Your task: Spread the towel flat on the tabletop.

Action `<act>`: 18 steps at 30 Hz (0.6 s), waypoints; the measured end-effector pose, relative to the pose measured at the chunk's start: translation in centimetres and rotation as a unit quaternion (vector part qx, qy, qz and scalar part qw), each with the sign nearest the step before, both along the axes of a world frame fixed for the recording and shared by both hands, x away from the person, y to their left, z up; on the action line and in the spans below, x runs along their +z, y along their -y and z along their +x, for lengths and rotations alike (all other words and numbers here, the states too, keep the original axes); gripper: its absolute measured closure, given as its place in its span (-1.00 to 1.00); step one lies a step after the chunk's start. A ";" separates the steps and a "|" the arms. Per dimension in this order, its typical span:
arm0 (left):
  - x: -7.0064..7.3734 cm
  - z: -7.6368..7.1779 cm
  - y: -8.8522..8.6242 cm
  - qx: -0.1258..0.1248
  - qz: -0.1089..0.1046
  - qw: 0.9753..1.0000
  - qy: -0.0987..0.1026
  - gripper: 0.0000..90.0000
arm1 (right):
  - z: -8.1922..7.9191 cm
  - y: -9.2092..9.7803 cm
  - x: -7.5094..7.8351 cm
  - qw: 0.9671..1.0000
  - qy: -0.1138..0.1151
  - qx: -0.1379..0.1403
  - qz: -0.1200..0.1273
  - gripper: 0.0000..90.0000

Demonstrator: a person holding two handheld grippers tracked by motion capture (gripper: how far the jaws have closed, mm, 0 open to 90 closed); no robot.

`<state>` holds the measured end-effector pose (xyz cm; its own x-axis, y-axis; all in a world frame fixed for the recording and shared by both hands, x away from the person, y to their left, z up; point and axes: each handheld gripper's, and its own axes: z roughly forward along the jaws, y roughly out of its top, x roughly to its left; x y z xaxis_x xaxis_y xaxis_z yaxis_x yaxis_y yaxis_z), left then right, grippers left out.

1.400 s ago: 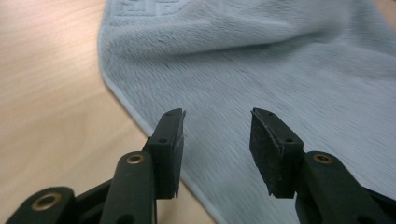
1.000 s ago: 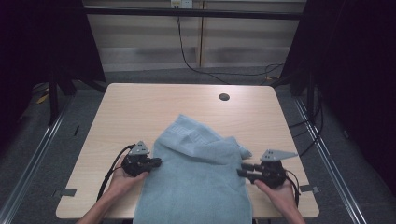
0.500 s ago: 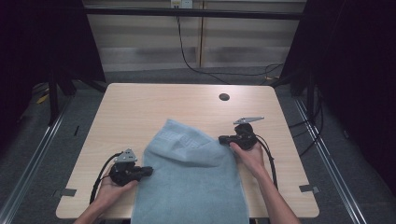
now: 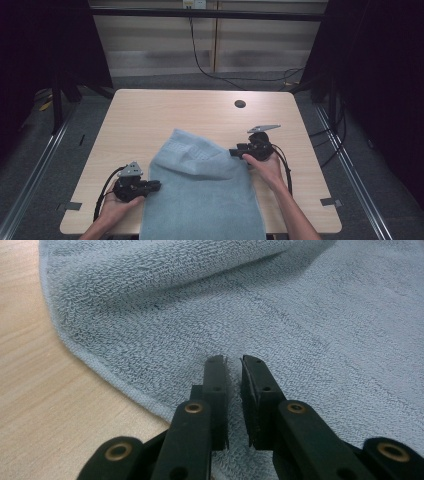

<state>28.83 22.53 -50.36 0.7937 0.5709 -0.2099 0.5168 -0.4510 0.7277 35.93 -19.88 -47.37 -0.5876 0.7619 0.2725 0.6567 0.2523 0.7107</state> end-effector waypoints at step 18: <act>0.0 0.0 0.0 -0.001 -0.001 1.000 -0.001 0.80 | -0.2 -0.1 2.7 0.999 0.039 0.002 0.000 0.44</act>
<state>28.84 22.53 -50.39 0.7949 0.5684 -0.2124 0.5166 -0.4503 0.7283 35.77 -19.74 -44.62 -0.6109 0.7591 0.2248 0.5976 0.2559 0.7598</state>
